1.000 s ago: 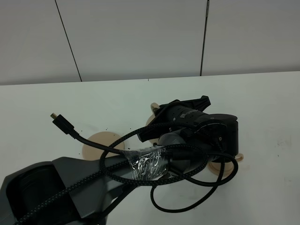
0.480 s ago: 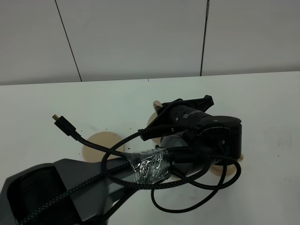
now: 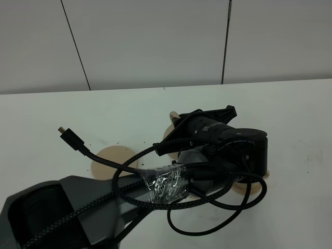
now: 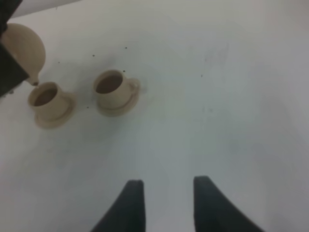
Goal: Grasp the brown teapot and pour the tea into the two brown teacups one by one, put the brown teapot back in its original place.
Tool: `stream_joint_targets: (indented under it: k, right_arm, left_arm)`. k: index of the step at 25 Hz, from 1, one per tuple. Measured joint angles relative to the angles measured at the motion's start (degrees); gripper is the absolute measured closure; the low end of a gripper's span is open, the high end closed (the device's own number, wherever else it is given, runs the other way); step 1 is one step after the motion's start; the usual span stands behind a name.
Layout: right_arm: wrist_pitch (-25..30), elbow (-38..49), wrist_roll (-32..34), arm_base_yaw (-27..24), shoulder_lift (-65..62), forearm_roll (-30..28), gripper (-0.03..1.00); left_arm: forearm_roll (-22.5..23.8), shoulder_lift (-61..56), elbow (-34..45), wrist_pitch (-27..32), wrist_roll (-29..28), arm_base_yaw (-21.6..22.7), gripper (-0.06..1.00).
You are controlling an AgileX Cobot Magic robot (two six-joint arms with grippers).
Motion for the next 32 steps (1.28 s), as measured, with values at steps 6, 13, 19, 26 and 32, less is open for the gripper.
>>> stream_joint_targets:
  k: [6, 13, 19, 26, 32]
  right_arm:
    - [0.00, 0.00, 0.00, 0.00, 0.00, 0.00, 0.72]
    - [0.00, 0.00, 0.00, 0.00, 0.00, 0.00, 0.72]
    - [0.00, 0.00, 0.00, 0.00, 0.00, 0.00, 0.72]
    - [0.00, 0.00, 0.00, 0.00, 0.00, 0.00, 0.72]
    - [0.00, 0.00, 0.00, 0.00, 0.00, 0.00, 0.72]
  left_arm:
    - [0.00, 0.00, 0.00, 0.00, 0.00, 0.00, 0.78]
    - [-0.12, 0.00, 0.00, 0.00, -0.14, 0.00, 0.78]
    - [-1.54, 0.00, 0.00, 0.00, -0.33, 0.00, 0.78]
    - [-3.01, 0.00, 0.00, 0.00, -1.29, 0.00, 0.78]
    - [-4.40, 0.00, 0.00, 0.00, -1.80, 0.00, 0.78]
